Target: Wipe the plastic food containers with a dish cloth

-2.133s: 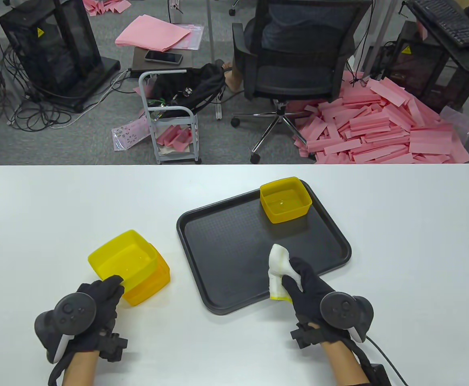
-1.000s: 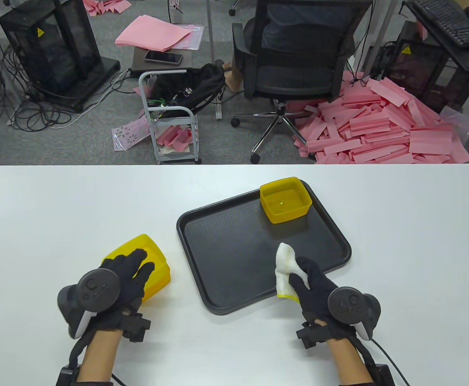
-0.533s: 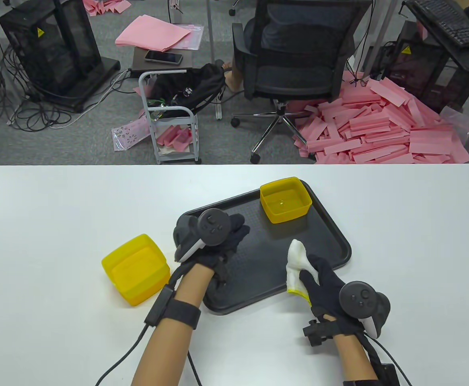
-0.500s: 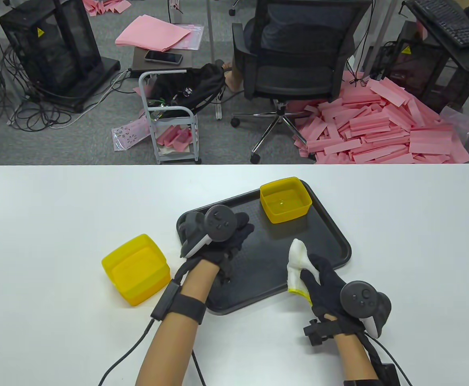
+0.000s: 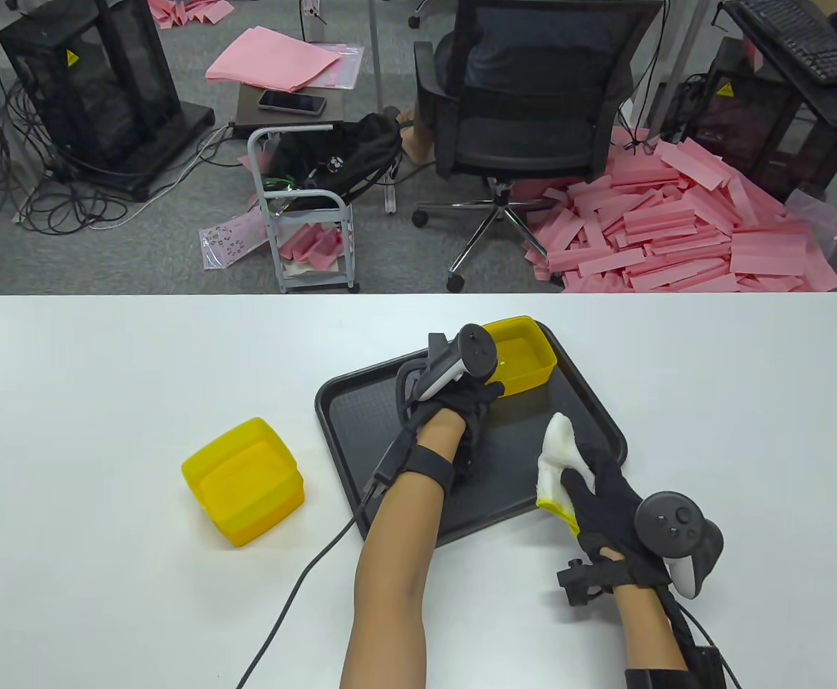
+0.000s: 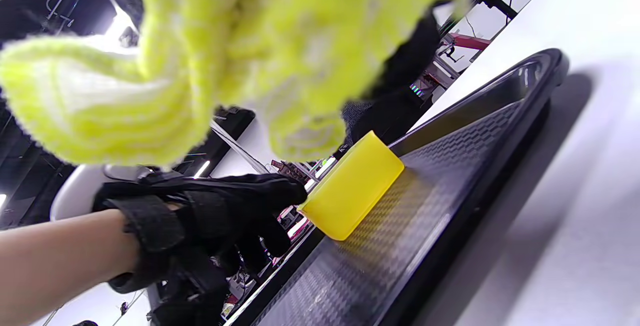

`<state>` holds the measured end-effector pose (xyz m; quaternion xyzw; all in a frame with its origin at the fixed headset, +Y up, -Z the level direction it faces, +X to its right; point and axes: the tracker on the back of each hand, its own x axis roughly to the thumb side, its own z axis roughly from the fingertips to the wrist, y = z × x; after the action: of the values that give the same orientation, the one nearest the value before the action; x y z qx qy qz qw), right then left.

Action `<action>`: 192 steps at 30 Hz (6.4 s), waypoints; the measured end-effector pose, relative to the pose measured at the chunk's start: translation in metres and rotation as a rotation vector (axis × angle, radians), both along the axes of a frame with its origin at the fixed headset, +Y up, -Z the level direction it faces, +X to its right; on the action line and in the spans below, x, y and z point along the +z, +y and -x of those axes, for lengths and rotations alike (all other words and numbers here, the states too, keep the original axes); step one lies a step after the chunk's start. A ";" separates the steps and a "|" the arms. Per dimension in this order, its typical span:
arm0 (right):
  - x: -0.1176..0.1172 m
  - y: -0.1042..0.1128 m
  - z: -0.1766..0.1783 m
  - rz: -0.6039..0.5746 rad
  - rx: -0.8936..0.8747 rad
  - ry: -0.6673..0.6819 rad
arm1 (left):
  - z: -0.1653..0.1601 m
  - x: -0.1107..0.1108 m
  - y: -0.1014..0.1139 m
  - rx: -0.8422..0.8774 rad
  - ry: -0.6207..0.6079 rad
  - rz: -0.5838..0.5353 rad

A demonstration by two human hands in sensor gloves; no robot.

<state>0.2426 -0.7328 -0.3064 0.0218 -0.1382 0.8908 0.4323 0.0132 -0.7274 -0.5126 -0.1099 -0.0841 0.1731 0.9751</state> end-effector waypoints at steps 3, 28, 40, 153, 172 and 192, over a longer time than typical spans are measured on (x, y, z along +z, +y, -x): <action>-0.002 -0.001 -0.003 0.004 -0.009 -0.003 | -0.006 -0.005 -0.013 -0.018 0.014 0.035; 0.002 0.001 0.011 0.021 0.012 0.081 | 0.078 0.108 0.011 -0.002 -0.002 -0.228; 0.006 0.000 0.022 0.034 0.070 0.117 | 0.132 0.198 0.025 0.081 -0.015 -0.380; -0.004 0.124 0.249 -0.057 1.296 0.435 | 0.125 0.279 0.040 0.296 -0.236 -0.559; 0.006 0.107 0.225 0.149 1.571 0.575 | 0.133 0.274 0.038 0.279 -0.168 -0.563; -0.033 0.101 0.194 0.652 0.595 0.587 | 0.134 0.276 0.039 0.354 -0.141 -0.582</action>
<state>0.0484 -0.6319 -0.3394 0.1728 0.2851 0.9282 0.1655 -0.1204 -0.6881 -0.2362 0.1774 -0.2149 0.3004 0.9122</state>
